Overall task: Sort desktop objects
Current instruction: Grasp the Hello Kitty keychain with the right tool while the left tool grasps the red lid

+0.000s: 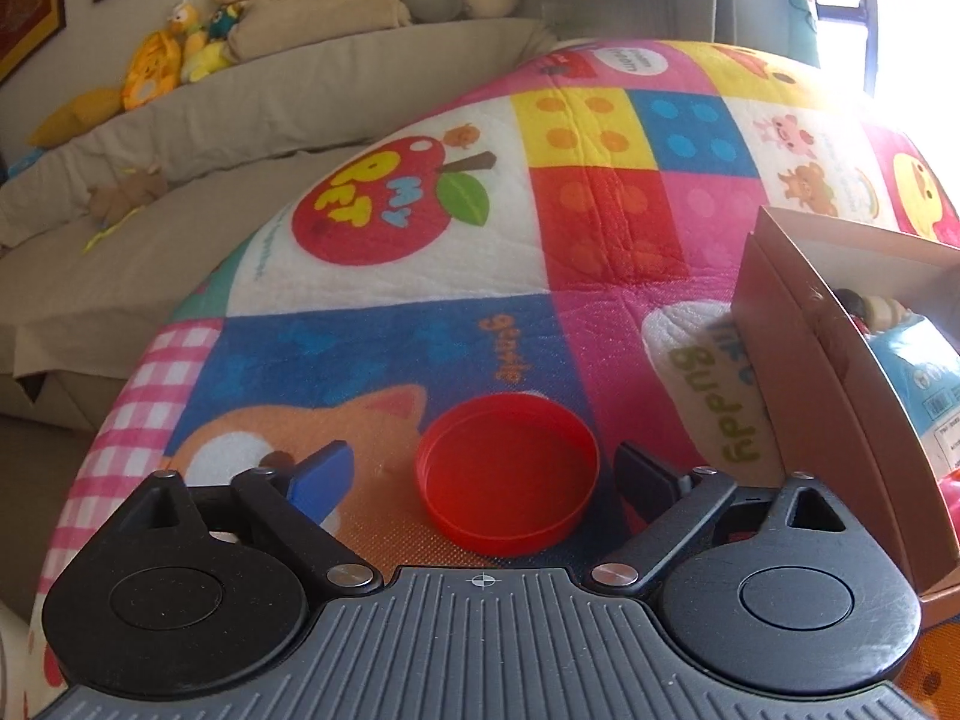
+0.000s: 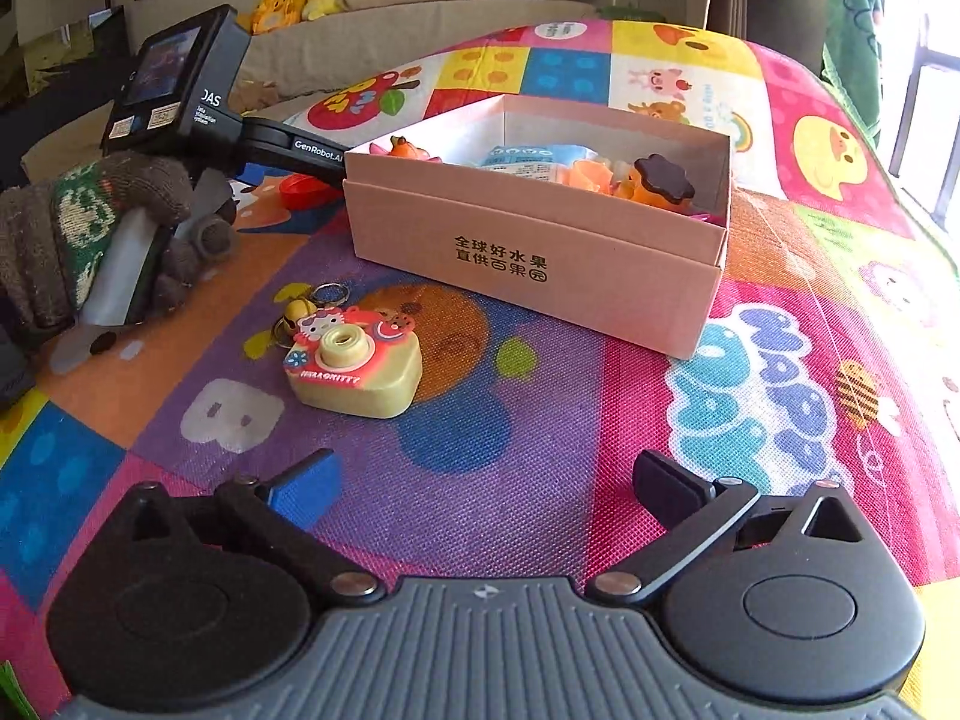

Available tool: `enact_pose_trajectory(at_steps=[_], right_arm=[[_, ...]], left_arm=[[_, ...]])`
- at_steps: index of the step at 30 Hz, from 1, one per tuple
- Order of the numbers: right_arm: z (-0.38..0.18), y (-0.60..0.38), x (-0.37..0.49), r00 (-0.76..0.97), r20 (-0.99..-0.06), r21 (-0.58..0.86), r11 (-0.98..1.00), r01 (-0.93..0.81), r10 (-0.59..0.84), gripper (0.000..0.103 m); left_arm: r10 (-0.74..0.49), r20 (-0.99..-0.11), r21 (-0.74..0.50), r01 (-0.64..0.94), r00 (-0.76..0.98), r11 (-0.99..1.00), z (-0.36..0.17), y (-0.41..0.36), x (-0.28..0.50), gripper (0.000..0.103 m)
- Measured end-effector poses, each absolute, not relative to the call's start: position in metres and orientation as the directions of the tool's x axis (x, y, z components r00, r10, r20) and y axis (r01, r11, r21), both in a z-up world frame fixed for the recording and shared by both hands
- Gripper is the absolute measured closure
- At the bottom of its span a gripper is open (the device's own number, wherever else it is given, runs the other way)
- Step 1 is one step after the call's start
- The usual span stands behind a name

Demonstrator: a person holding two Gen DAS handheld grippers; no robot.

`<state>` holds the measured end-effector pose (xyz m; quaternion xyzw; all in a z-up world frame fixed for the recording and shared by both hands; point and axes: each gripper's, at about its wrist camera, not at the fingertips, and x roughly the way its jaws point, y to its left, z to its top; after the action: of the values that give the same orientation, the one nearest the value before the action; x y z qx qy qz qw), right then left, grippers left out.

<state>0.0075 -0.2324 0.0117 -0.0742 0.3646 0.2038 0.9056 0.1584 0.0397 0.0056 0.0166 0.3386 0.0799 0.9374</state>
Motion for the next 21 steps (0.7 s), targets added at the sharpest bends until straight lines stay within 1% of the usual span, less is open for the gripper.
enact_pose_trajectory(at_steps=[1,2,3,7,10,14,15,17,18,20,21], right_arm=[[0.012,-0.232,0.008,0.651,-0.691,0.011,0.905,-0.425,0.314,0.0],[0.011,-0.231,0.008,0.651,-0.691,0.008,0.905,-0.425,0.313,0.0],[0.011,-0.231,0.008,0.652,-0.692,0.007,0.905,-0.425,0.311,0.0],[0.011,-0.231,0.008,0.65,-0.692,0.013,0.906,-0.423,0.313,0.0],[0.011,-0.232,0.009,0.648,-0.692,0.016,0.905,-0.425,0.317,0.0],[0.012,-0.231,0.008,0.648,-0.693,0.011,0.904,-0.427,0.315,0.0],[0.012,-0.231,0.008,0.649,-0.694,0.007,0.905,-0.426,0.311,0.0],[0.012,-0.228,0.008,0.649,-0.697,0.005,0.907,-0.42,0.305,0.0],[0.013,-0.225,0.007,0.649,-0.698,0.006,0.908,-0.419,0.304,0.0],[0.014,-0.215,0.004,0.634,-0.7,0.011,0.893,-0.451,0.329,0.0],[0.014,-0.207,0.001,0.628,-0.699,0.01,0.883,-0.469,0.342,0.0]], left_arm=[[0.152,-0.637,0.082,-0.129,0.756,0.988,0.005,0.04,0.157,0.025],[0.141,-0.634,0.074,-0.122,0.761,0.99,0.006,0.041,0.154,0.028],[0.14,-0.633,0.075,-0.12,0.761,0.99,0.006,0.041,0.15,0.035],[0.098,-0.637,0.058,-0.079,0.765,0.995,0.007,0.04,0.118,0.034],[0.032,-0.639,0.044,-0.005,0.769,0.999,0.008,0.034,0.073,0.034],[-0.082,-0.648,-0.02,0.09,0.757,0.996,0.01,0.028,0.004,0.034],[-0.103,-0.65,-0.037,0.104,0.753,0.994,0.009,0.026,-0.011,0.033],[-0.119,-0.642,-0.034,0.127,0.757,0.991,0.008,0.021,-0.035,0.025],[-0.117,-0.639,-0.026,0.131,0.76,0.991,0.007,0.019,-0.043,0.018],[-0.102,-0.624,-0.008,0.124,0.775,0.992,0.007,0.017,-0.052,0.015],[-0.1,-0.615,-0.011,0.118,0.783,0.993,0.008,0.018,-0.053,0.012]])
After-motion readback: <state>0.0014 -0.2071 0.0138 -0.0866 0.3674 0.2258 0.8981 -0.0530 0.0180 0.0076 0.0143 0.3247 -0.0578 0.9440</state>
